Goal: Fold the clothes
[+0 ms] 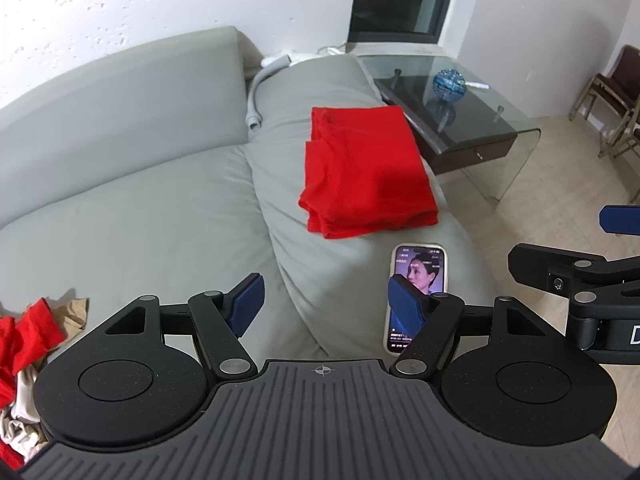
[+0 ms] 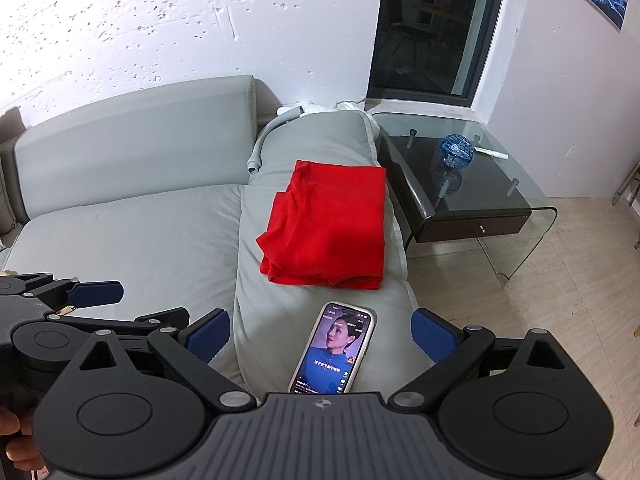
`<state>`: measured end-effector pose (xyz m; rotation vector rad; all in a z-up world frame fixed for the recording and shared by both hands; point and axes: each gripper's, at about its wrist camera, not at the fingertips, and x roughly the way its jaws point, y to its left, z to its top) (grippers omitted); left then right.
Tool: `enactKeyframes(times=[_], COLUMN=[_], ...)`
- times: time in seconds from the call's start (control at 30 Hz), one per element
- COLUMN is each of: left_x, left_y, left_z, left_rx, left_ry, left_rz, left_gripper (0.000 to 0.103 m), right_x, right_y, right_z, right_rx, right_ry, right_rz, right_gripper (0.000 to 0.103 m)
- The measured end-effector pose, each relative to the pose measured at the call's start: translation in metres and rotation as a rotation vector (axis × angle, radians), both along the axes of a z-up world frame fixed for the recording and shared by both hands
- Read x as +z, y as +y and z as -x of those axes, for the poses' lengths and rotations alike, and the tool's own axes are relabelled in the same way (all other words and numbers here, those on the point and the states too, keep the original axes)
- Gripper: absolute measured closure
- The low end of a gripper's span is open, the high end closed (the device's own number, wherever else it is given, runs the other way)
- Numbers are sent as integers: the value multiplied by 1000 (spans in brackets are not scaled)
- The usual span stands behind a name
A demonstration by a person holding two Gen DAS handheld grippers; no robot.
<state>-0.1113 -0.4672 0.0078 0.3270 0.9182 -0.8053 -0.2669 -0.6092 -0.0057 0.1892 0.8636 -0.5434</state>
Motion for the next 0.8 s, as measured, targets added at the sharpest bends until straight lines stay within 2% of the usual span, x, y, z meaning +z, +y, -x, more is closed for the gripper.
enactKeyframes(times=[0.8], left_x=[-2], left_y=[-3], left_z=[2], left_rx=[-9], left_ry=[5], left_rz=[0], left_gripper=[29], right_x=[2], right_y=[-3], right_z=[4], right_rx=[-2], right_ry=[2], right_rz=[-3], right_gripper=[6])
